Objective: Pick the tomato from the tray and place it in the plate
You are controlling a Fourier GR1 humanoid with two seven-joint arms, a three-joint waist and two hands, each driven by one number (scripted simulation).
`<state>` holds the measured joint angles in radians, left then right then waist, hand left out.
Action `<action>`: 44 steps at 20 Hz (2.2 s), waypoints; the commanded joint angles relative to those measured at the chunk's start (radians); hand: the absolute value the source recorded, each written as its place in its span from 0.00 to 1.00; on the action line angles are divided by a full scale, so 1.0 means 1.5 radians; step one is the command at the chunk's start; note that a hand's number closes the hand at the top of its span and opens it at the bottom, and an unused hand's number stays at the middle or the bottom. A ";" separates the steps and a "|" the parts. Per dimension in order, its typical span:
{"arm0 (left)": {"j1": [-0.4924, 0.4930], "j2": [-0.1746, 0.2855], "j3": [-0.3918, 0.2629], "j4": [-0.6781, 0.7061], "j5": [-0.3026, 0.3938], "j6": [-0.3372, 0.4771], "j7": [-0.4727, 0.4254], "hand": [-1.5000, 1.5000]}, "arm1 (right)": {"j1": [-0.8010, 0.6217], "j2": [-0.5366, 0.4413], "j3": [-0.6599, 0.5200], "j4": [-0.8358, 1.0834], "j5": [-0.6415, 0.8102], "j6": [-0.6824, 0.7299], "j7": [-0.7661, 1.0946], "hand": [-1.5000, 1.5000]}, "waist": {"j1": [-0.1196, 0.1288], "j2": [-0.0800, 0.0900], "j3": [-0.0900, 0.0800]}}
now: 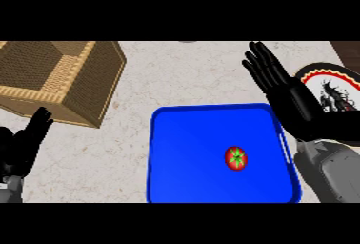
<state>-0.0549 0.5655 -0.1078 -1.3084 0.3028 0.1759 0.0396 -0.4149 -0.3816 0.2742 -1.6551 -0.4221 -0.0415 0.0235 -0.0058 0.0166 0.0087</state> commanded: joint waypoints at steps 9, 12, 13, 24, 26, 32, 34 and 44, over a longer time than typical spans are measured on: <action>0.036 -0.160 -0.084 -0.037 0.033 -0.006 0.029 0.50 | 0.002 -0.149 -0.137 0.206 0.176 -0.021 -0.126 1.00 | -0.003 0.001 -0.005; 0.032 -0.170 -0.103 -0.057 0.021 0.009 0.064 0.50 | 0.056 -0.065 -0.164 0.262 0.161 -0.053 -0.274 0.00 | 0.007 -0.007 -0.004; 0.028 -0.193 -0.108 -0.051 0.020 0.015 0.053 0.50 | 0.087 -0.073 -0.185 0.275 0.126 0.002 -0.338 0.00 | 0.002 -0.007 -0.004; 0.054 -0.218 -0.114 -0.061 -0.017 0.017 0.057 0.50 | 0.104 -0.224 -0.117 0.259 0.259 0.163 -0.301 0.00 | 0.002 -0.012 -0.007; 0.030 -0.206 -0.089 -0.053 -0.006 0.017 0.074 0.50 | 0.107 -0.269 -0.088 0.200 0.280 0.196 -0.240 0.00 | -0.006 -0.015 -0.008; 0.050 -0.185 -0.078 -0.077 0.011 -0.018 0.099 0.50 | 0.083 -0.247 -0.017 0.073 0.355 0.188 -0.068 0.00 | 0.004 -0.014 -0.007; 0.054 -0.218 -0.097 -0.070 -0.023 0.017 0.076 0.50 | 0.111 -0.250 -0.005 0.029 0.380 0.190 -0.028 0.00 | 0.001 -0.014 -0.006; 0.061 -0.229 -0.085 -0.103 -0.045 -0.001 0.102 0.50 | 0.135 -0.106 0.072 -0.008 0.554 0.163 0.105 0.00 | 0.006 -0.012 -0.006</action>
<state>0.0074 0.2269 -0.2313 -1.4202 0.2490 0.1857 0.1794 -0.2291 -0.5955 0.3587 -1.6792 0.3196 0.2047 0.1374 0.0011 -0.0014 -0.0006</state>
